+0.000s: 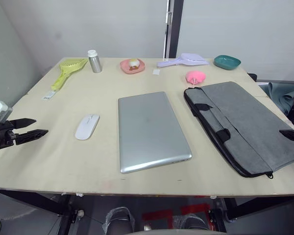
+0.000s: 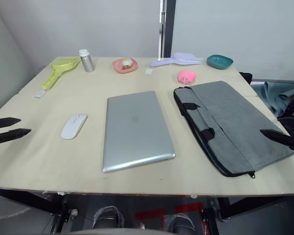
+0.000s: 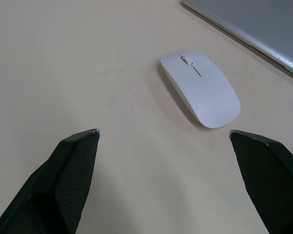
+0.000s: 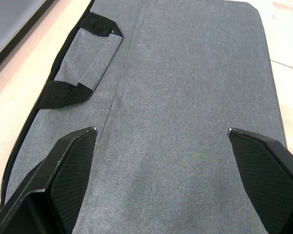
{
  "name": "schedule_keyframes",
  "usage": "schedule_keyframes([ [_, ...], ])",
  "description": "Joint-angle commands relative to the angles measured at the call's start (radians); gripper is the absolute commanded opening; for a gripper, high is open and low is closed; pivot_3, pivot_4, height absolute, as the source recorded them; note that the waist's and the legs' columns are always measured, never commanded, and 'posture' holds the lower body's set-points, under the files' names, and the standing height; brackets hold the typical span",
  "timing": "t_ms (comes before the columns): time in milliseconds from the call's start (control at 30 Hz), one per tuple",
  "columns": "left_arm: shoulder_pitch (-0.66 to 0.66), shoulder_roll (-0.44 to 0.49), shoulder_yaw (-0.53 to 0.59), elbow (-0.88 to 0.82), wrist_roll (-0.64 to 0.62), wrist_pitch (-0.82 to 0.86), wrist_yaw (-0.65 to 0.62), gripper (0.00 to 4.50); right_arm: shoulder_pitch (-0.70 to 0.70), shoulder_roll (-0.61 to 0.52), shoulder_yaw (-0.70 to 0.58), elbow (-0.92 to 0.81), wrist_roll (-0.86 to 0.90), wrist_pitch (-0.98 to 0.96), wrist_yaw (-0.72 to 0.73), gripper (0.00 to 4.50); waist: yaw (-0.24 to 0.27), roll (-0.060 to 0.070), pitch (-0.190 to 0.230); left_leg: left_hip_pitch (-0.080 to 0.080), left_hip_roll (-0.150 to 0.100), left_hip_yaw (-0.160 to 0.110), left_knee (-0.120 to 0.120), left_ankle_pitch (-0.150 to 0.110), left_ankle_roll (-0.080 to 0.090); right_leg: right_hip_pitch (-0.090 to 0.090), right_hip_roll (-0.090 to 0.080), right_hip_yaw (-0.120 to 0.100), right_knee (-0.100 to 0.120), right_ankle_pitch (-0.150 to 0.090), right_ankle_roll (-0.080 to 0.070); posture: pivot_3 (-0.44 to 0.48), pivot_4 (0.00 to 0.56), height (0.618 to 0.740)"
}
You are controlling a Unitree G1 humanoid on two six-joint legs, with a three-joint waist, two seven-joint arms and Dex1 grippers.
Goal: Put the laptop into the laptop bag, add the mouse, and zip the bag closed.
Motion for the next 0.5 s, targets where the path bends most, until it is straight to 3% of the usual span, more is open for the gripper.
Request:
schedule_keyframes([
  [33, -0.017, 0.006, 0.018, 0.003, -0.002, -0.006, 0.019, 4.48, -0.006, 0.000, -0.025, -0.037, 0.009, -0.003, -0.004, 4.50, 0.000, 0.000, 0.000, 0.000, 0.000, 0.000, 0.000, 0.000, 0.000, 0.000, 0.000, 0.000, 0.000, 0.000, 0.000, 0.000, 0.150, 0.740],
  [267, 0.002, -0.022, -0.015, -0.065, 0.006, 0.006, 0.027, 4.48, -0.044, 0.026, 0.024, -0.046, 0.010, 0.003, -0.043, 4.50, 0.000, 0.000, 0.000, 0.000, 0.000, 0.000, 0.000, 0.000, 0.000, 0.000, 0.000, 0.000, 0.000, 0.000, 0.000, 0.000, 0.150, 0.740],
  [500, 0.057, -0.083, 0.032, -0.235, -0.063, 0.074, 0.058, 4.48, -0.066, 0.034, 0.042, -0.055, 0.021, 0.011, -0.052, 4.50, 0.001, 0.000, 0.000, 0.000, 0.000, 0.000, 0.000, 0.000, 0.000, 0.000, 0.000, 0.000, 0.000, 0.000, 0.000, 0.000, 0.150, 0.740],
])
